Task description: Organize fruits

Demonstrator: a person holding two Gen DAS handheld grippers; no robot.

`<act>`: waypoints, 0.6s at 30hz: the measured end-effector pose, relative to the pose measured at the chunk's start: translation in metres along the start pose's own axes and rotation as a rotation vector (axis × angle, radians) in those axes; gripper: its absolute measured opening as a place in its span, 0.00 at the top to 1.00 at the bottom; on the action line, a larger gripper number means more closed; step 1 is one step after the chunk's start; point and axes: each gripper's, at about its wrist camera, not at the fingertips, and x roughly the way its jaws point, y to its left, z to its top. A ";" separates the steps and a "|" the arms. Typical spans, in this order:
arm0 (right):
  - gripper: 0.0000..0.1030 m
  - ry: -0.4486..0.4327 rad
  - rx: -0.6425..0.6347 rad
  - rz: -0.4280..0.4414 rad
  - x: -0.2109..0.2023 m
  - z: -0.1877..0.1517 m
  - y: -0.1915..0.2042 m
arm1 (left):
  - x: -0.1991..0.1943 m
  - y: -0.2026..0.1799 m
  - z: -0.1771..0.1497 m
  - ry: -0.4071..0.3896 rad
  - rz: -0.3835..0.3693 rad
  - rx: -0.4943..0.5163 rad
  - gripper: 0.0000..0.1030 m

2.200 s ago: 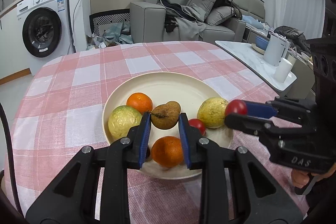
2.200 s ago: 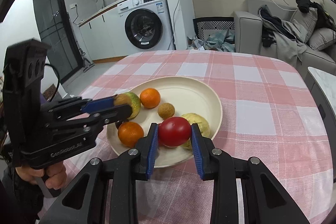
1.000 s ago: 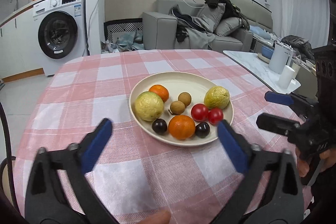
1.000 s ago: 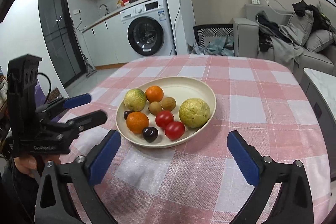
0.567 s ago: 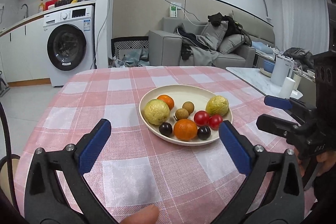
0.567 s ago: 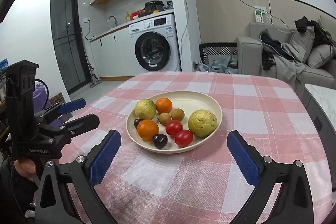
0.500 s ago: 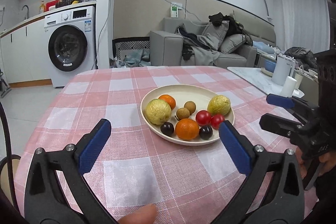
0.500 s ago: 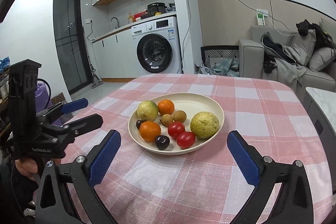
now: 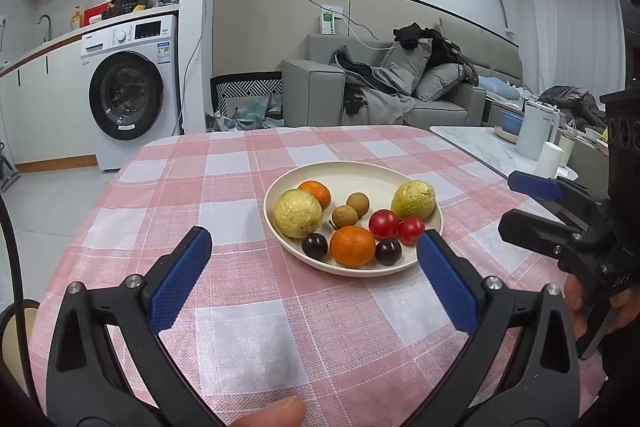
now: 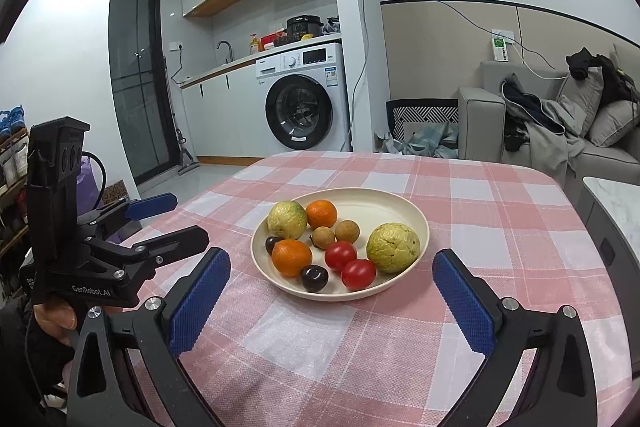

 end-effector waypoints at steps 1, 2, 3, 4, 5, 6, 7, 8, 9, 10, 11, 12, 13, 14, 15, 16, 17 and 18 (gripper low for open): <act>0.00 0.001 0.000 0.000 0.000 0.000 0.000 | 0.000 0.000 0.000 -0.001 0.000 0.001 0.01; 0.00 0.000 0.000 -0.003 0.000 0.000 0.000 | 0.000 0.000 0.000 -0.001 0.001 0.000 0.01; 0.00 0.001 -0.001 -0.003 -0.001 0.000 0.000 | 0.000 0.000 0.000 -0.001 0.000 0.000 0.01; 0.00 0.000 -0.001 -0.001 -0.001 0.000 0.000 | 0.000 0.000 0.000 -0.002 0.000 0.000 0.01; 0.00 -0.002 0.000 -0.004 -0.001 0.000 0.000 | 0.000 -0.001 0.000 -0.004 0.000 0.001 0.01; 0.00 -0.003 -0.001 -0.004 0.000 0.000 0.000 | -0.001 -0.001 0.000 -0.006 -0.001 0.002 0.01; 0.00 -0.002 -0.002 -0.002 0.000 0.000 0.001 | -0.001 -0.001 0.000 -0.007 -0.001 0.003 0.01; 0.00 -0.002 -0.003 -0.003 0.000 0.000 0.001 | -0.001 -0.001 0.000 -0.009 0.000 0.003 0.01; 0.00 -0.004 -0.003 -0.003 0.000 0.000 0.001 | -0.001 -0.001 0.000 -0.011 -0.001 0.003 0.01; 0.00 -0.005 -0.005 -0.001 0.000 0.000 0.001 | -0.001 -0.001 0.000 -0.011 -0.002 0.003 0.01; 0.00 -0.006 -0.006 -0.001 0.000 0.000 0.001 | -0.001 -0.001 0.000 -0.011 -0.001 0.003 0.01; 0.00 -0.007 -0.007 -0.001 0.000 0.000 0.001 | -0.001 -0.001 0.000 -0.011 -0.001 0.003 0.01; 0.00 -0.006 -0.009 0.001 0.001 0.000 0.001 | -0.001 -0.001 0.000 -0.010 -0.002 0.003 0.01; 0.00 -0.004 -0.010 0.001 0.001 -0.001 0.002 | -0.002 -0.001 0.000 -0.010 -0.002 0.003 0.01; 0.00 -0.003 -0.010 0.000 0.002 -0.001 0.002 | -0.002 -0.001 0.000 -0.011 0.000 0.002 0.01; 0.00 -0.005 -0.011 -0.001 0.001 -0.001 0.002 | -0.002 -0.001 0.000 -0.012 -0.001 0.002 0.01; 0.00 -0.007 -0.011 0.000 0.000 -0.001 0.002 | -0.002 -0.001 0.000 -0.011 -0.001 0.003 0.01; 0.00 -0.008 -0.011 -0.001 0.000 -0.001 0.002 | -0.002 -0.001 0.000 -0.011 -0.001 0.003 0.01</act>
